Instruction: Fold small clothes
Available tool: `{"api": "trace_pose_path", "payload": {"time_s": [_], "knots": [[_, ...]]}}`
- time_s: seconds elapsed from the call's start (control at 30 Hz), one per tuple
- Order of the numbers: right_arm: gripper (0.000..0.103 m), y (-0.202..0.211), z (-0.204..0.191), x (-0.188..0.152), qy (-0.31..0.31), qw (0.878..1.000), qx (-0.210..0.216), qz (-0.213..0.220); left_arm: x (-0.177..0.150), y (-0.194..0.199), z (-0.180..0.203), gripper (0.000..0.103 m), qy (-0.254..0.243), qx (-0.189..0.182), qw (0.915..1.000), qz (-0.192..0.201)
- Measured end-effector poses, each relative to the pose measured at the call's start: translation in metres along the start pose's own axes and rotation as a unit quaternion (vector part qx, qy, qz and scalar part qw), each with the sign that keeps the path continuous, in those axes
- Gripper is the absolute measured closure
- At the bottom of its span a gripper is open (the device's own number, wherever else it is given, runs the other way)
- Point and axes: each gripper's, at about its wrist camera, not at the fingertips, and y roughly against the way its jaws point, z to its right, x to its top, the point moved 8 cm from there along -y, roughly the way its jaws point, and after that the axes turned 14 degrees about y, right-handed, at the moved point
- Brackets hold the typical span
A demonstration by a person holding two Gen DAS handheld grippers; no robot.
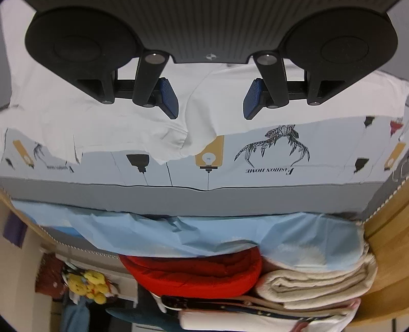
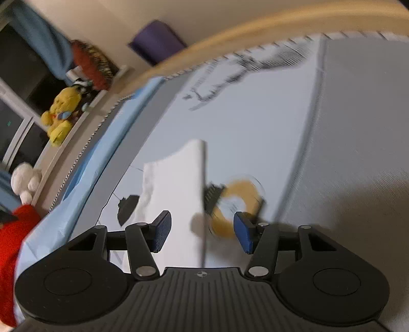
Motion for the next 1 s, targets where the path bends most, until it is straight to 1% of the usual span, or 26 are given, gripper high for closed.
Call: {"api": "trace_pose_path", "payload": {"time_s": [0.07,0.13,0.17,0.2,0.23,0.3,0.4,0.43,0.5,0.57,0.63,0.67,0.7,0.77,0.8,0.83,0.87,0.9,0.93,0.97,1.0], "knots": [[0.048,-0.014,-0.004,0.008,0.023,1.0,-0.009,0.012,0.0,-0.002,0.001,0.041,-0.013,0.001,0.9999,0.002],[0.069,-0.025,-0.005,0.015,0.033,0.999,-0.019,0.018,0.001,-0.004,0.002,0.041,-0.015,0.0,0.9999,0.003],[0.097,-0.03,-0.005,0.017,0.038,0.999,-0.025,0.015,0.003,-0.005,0.002,0.041,-0.014,-0.001,0.9999,0.002],[0.102,-0.034,-0.003,0.017,0.034,0.999,-0.02,0.007,0.004,-0.006,0.003,0.041,-0.012,-0.004,0.9999,0.002],[0.102,-0.035,-0.002,0.016,0.021,1.0,-0.007,0.0,0.006,-0.006,0.005,0.041,-0.01,-0.008,0.9999,0.002],[0.102,-0.027,-0.003,0.019,0.014,1.0,0.003,0.01,0.009,-0.005,0.009,0.041,-0.01,-0.015,0.9998,0.004],[0.102,0.007,-0.003,0.03,-0.021,0.998,0.021,0.056,0.011,0.0,0.014,0.041,-0.013,-0.027,0.9995,0.01],[0.102,0.023,-0.006,0.034,-0.022,0.997,0.021,0.072,0.011,0.002,0.014,0.041,-0.012,-0.03,0.9994,0.011],[0.102,0.06,-0.014,0.044,-0.006,0.994,0.012,0.109,0.013,0.006,0.013,0.041,-0.007,-0.035,0.9992,0.014],[0.102,0.103,-0.026,0.056,0.018,0.989,-0.015,0.145,0.015,0.012,0.011,0.041,0.0,-0.041,0.999,0.018],[0.103,0.138,-0.046,0.07,0.048,0.981,-0.03,0.183,0.018,0.017,0.01,0.041,0.005,-0.047,0.9986,0.022],[0.103,0.149,-0.056,0.076,0.071,0.977,-0.048,0.194,0.019,0.02,0.009,0.041,0.007,-0.048,0.9985,0.025],[0.103,0.154,-0.066,0.083,0.093,0.974,-0.07,0.196,0.019,0.022,0.008,0.041,0.008,-0.049,0.9984,0.026],[0.103,0.141,-0.082,0.094,0.13,0.97,-0.104,0.179,0.02,0.025,0.008,0.041,0.01,-0.052,0.9982,0.027],[0.102,0.127,-0.085,0.098,0.148,0.967,-0.13,0.163,0.02,0.027,0.008,0.041,0.011,-0.053,0.9981,0.028],[0.101,0.105,-0.087,0.101,0.17,0.964,-0.156,0.135,0.02,0.028,0.007,0.041,0.012,-0.053,0.9981,0.028],[0.1,0.085,-0.084,0.101,0.188,0.962,-0.169,0.106,0.02,0.028,0.007,0.041,0.012,-0.052,0.9982,0.028],[0.1,0.07,-0.074,0.101,0.193,0.958,-0.196,0.083,0.019,0.028,0.006,0.041,0.014,-0.051,0.9982,0.027],[0.099,0.067,-0.061,0.1,0.18,0.954,-0.227,0.075,0.019,0.028,0.004,0.041,0.015,-0.049,0.9983,0.026],[0.095,0.069,-0.044,0.097,0.148,0.954,-0.251,0.068,0.018,0.028,0.002,0.041,0.015,-0.047,0.9985,0.025],[0.094,0.073,-0.027,0.091,0.114,0.958,-0.256,0.063,0.018,0.027,0.0,0.041,0.015,-0.046,0.9986,0.023]]}}
